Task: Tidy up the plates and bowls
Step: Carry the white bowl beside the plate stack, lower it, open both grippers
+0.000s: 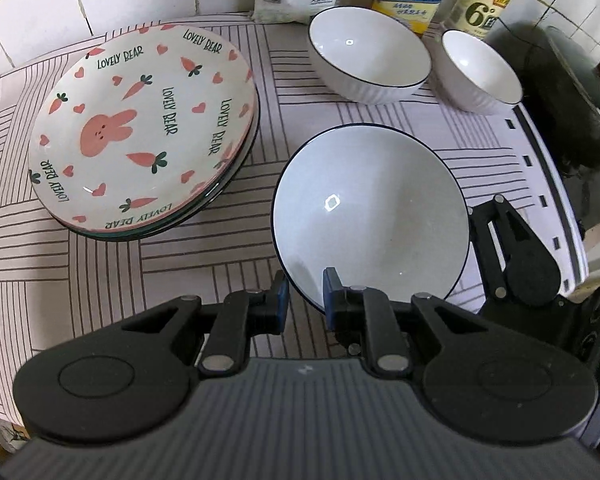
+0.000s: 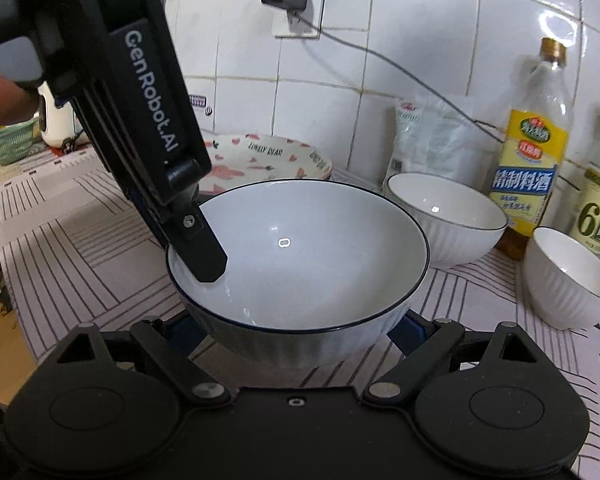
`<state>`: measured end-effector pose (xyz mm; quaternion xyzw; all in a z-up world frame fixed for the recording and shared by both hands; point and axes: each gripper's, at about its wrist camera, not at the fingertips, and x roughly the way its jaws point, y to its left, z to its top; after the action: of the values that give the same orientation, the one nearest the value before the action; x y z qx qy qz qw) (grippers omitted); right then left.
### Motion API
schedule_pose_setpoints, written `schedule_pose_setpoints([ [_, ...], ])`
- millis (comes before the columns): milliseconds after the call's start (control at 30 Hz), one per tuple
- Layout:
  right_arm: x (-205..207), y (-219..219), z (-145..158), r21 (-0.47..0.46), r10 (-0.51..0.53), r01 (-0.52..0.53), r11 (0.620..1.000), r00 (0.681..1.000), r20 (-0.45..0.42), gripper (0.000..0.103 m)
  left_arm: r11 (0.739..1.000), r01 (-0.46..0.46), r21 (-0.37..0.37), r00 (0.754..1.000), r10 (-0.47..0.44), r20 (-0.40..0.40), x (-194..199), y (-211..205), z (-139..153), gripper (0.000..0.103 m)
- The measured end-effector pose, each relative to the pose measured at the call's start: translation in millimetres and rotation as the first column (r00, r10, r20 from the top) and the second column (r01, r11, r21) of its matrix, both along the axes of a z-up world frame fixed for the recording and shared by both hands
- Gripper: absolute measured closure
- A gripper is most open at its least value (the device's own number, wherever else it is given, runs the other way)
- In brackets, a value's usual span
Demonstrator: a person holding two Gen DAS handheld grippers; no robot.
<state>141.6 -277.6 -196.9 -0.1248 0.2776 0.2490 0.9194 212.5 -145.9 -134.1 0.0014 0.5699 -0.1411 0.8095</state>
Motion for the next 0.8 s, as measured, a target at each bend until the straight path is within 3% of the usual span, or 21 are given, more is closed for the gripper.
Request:
schedule_pose_setpoints([
  [267,9.4,0.8,-2.2,-0.024,-0.024,0.022,0.999,0.997,-0.071,0.008,1.000,-0.011,0.000,1.000,0.011,-0.010,4.4,-1.4,-8.6,0.087],
  [400,7.6,-0.2,1.8,-0.031,-0.028,0.025,0.999,0.992,-0.125,0.008,0.997,-0.068,-0.037,0.993,0.064,-0.101,11.2,1.9,-6.6,0.085],
  [500,-4.7,-2.9,7.2,-0.046,-0.045,0.039,0.998,0.988,-0.149,0.008,0.998,-0.062,-0.004,0.994,0.062,-0.093,12.0,-1.1,-1.3,0.084],
  [633,-20.0,-11.5,20.3,-0.058,-0.058,0.048,0.997,0.983,-0.172,0.008,0.998,-0.057,0.029,0.995,0.060,-0.086,8.6,-1.0,7.4,0.070],
  [800,-23.2,-37.4,48.3,0.037,-0.128,0.144,0.989,0.951,-0.281,0.010,0.995,0.030,0.092,1.000,-0.030,-0.008,-9.1,-5.6,30.6,0.058],
])
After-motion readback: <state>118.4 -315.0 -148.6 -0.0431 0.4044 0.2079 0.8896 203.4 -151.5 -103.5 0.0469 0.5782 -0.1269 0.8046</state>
